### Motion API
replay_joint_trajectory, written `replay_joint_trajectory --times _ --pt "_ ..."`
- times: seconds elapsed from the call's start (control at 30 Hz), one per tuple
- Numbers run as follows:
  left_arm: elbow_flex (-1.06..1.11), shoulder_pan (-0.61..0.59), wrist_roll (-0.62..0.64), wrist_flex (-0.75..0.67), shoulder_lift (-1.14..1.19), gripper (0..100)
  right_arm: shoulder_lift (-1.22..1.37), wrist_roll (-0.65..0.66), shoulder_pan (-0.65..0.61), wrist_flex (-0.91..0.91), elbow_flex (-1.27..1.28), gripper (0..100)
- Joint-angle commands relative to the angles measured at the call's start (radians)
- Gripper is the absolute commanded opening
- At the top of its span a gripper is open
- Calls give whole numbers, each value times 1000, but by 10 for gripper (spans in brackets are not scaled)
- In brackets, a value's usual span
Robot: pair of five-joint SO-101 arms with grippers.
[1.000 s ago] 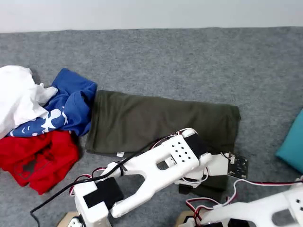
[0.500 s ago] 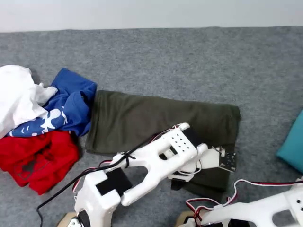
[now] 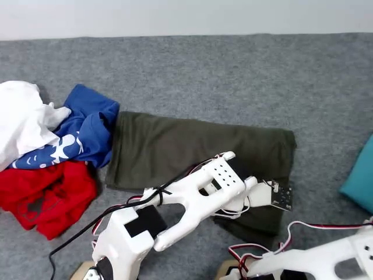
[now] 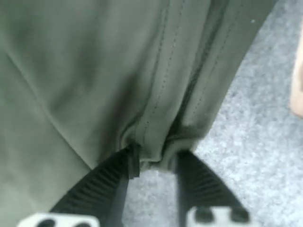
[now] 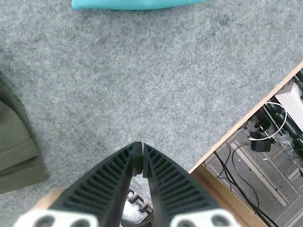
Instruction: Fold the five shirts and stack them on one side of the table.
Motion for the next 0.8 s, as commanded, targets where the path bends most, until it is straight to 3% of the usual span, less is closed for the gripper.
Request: replay_joint_trajectory --times 0.0,0.2,0.5,0.77 --pt "-42 -5 -8 3 -14 4 -22 9 -1 -7 -6 11" --pt "-81 -3 -8 63 -18 2 -22 9 -1 -7 -6 11" --pt "-329 -40 -8 238 -17 2 -21 9 -1 -7 -6 11" --pt "-390 -132 -8 196 -8 2 -21 9 -1 -5 -6 11"
